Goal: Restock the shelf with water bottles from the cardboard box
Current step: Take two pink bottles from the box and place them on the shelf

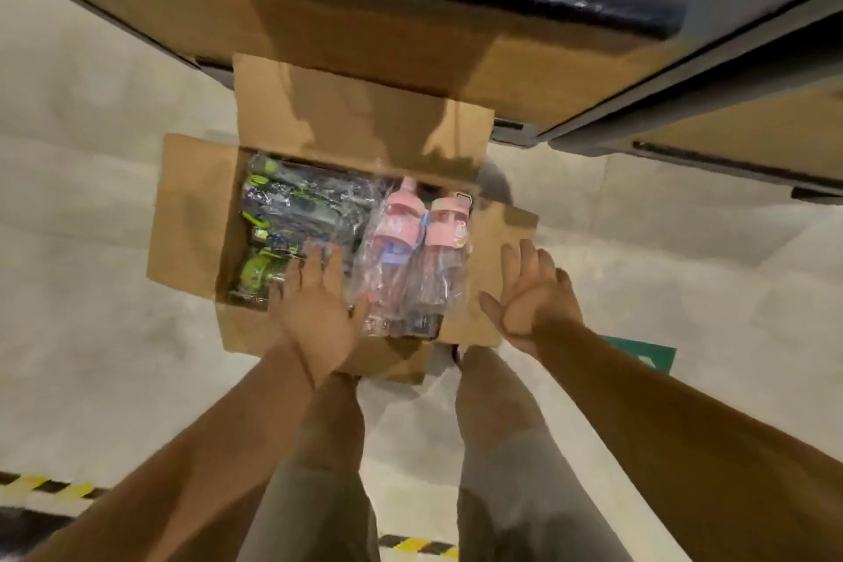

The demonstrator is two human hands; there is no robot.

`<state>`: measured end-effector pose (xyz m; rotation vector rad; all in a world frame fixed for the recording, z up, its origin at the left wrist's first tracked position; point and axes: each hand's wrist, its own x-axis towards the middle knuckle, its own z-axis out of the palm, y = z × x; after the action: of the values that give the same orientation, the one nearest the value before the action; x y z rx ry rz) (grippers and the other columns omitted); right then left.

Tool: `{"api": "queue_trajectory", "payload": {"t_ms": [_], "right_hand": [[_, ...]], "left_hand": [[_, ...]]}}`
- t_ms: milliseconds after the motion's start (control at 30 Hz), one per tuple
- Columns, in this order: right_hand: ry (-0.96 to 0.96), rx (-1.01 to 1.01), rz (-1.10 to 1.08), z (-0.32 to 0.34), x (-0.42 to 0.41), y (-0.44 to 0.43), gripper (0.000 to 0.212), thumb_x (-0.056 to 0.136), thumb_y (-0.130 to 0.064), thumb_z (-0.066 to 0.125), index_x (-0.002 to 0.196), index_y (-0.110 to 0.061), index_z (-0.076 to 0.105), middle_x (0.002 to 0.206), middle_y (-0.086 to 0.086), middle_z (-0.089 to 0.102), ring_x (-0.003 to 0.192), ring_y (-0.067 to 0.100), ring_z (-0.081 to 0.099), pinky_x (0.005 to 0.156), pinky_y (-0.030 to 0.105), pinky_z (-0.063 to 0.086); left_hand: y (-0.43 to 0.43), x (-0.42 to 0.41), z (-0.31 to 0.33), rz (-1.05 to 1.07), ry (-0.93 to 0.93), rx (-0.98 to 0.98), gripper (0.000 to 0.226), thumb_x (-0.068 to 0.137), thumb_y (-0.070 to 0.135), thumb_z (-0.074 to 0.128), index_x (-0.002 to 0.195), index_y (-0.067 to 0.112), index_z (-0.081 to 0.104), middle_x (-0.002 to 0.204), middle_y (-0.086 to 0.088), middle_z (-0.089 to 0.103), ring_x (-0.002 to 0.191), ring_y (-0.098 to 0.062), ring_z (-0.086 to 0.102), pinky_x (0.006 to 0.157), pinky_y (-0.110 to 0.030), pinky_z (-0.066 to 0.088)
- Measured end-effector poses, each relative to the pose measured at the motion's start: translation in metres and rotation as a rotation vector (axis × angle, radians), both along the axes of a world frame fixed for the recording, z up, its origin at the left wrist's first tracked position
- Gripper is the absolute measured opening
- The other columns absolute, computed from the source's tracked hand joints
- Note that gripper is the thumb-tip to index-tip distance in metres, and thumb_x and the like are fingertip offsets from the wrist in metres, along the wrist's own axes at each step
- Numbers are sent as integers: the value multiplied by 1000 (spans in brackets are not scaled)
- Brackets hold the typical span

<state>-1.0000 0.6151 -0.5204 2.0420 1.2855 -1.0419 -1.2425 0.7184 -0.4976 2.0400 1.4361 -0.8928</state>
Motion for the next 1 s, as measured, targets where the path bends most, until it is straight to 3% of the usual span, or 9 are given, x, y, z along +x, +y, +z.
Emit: {"api": "queue_trajectory", "payload": {"t_ms": [100,267,400,467,533,733,833,933,1000], "right_hand": [[-25,57,-35,-54,-8,6,77,99,-67,28,157,-22,2,165,8,11,148,32,21,118,46,30],[85,142,-224,-126,-23,12,66,100,-61,39,149,-20,24,151,11,31,135,32,37,107,47,42],[213,186,-420,-159,-41,12,64,96,-62,46,142,-20,30,138,10,44,124,29,48,102,49,46],[259,241,-544,-165,-47,13,68,92,-62,54,140,-18,32,134,8,45,118,28,53,100,49,49],[296,262,-672,-166,-48,14,70,91,-56,63,140,-17,32,135,8,45,116,28,56,99,48,49],[293,235,-863,-172,-52,20,65,84,-41,79,128,-28,32,126,7,58,106,27,64,93,48,55],[331,180,-1029,-173,-50,30,61,80,-23,85,109,-31,31,125,12,57,106,30,64,93,46,57],[322,190,-1081,-172,-55,37,72,75,-25,88,127,-22,39,135,11,48,116,30,58,94,38,52],[307,175,-1116,-175,-63,42,99,65,-37,94,139,-13,32,138,10,44,116,27,54,95,37,50]], "left_hand": [[3,-1,-62,13,-28,-73,72,103,57,27,161,19,10,168,-12,12,151,-35,21,120,-52,25],[22,17,-126,461,-137,-180,57,102,51,37,148,17,32,145,-16,46,124,-36,51,97,-48,45],[25,22,-155,723,-208,-412,90,78,78,61,142,20,37,136,-11,57,115,-33,60,99,-44,49],[24,26,-161,696,-203,-442,106,68,77,71,147,17,34,145,-8,51,121,-31,56,97,-35,43],[21,32,-163,629,-195,-441,110,64,69,81,147,14,34,137,-4,52,109,-22,54,85,-29,43],[27,26,-177,788,-268,-477,84,53,35,95,122,16,52,106,-2,69,88,-20,70,66,-28,55],[34,6,-160,894,-451,-597,55,70,23,88,119,20,62,100,-1,74,83,-8,73,65,-22,56],[31,-26,-140,1107,-551,-670,66,65,20,86,124,30,59,106,2,76,103,-23,70,94,-48,54],[26,-48,-132,1331,-598,-685,70,61,16,79,128,26,60,110,-9,75,104,-39,70,90,-69,51]]}}
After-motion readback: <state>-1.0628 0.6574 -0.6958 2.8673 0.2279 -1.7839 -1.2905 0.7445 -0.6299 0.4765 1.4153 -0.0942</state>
